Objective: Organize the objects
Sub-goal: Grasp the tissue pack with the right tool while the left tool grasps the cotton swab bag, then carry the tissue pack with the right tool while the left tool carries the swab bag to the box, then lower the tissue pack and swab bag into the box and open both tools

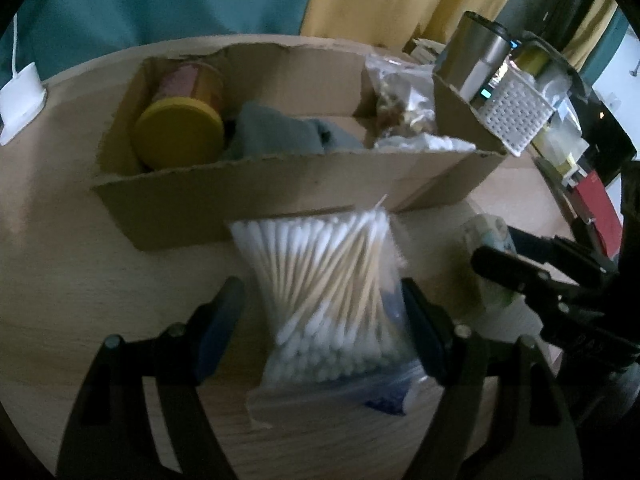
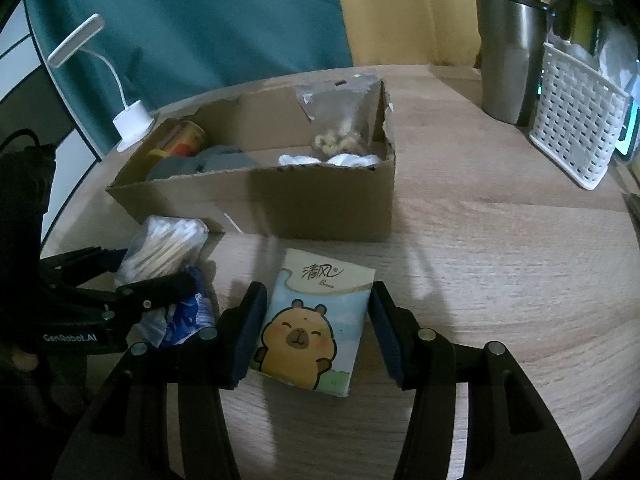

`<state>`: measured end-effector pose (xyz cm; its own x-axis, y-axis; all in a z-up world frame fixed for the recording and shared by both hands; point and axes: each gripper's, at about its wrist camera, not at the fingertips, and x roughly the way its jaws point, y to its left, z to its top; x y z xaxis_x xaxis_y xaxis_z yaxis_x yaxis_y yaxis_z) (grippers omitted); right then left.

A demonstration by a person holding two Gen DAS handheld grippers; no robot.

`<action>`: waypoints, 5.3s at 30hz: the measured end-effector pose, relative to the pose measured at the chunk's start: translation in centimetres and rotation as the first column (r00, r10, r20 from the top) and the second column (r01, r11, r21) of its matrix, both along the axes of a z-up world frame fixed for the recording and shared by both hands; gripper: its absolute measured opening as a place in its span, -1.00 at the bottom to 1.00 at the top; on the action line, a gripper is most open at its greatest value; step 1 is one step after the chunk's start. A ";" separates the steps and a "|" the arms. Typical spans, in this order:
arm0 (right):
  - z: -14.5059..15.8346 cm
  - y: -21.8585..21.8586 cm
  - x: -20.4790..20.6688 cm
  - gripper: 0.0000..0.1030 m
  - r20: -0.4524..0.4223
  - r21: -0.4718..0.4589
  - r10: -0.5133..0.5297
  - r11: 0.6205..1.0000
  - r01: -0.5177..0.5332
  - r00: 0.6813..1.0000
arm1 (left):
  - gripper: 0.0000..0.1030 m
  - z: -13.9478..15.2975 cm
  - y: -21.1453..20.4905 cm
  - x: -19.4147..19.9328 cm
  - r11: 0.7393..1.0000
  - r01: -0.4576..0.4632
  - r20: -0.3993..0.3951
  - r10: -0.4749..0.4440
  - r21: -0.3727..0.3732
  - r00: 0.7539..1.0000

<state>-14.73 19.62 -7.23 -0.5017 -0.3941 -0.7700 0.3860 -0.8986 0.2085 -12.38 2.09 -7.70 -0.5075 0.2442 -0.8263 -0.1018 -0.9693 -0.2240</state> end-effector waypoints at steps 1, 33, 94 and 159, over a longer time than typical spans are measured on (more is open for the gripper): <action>0.1 0.0 0.0 0.08 -0.003 0.000 0.000 1.000 0.000 1.000 | 0.46 0.2 0.0 0.2 1.000 0.000 -0.013 0.000 -0.001 1.000; 3.4 -0.9 1.7 0.07 -0.087 0.002 0.032 0.999 -0.032 0.996 | -0.06 4.8 -0.8 3.2 1.000 0.004 -0.168 -0.006 -0.013 0.986; 7.4 -2.1 -2.9 0.07 -0.152 -0.007 0.066 0.998 -0.068 0.986 | -0.06 8.4 -2.9 -1.5 0.999 -0.033 -0.247 0.037 0.020 0.968; 2.9 -7.5 -12.2 0.08 -0.029 -0.014 0.149 0.989 -0.149 0.988 | -0.06 4.8 -3.8 -9.3 0.995 -0.068 -0.162 0.079 0.073 0.984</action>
<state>-26.92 12.07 -4.31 -0.4579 -0.4779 -0.7496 0.5210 -0.8275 0.2092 -21.65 -1.75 -2.91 -0.6536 0.2536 -0.7131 -0.0720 -0.9588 -0.2749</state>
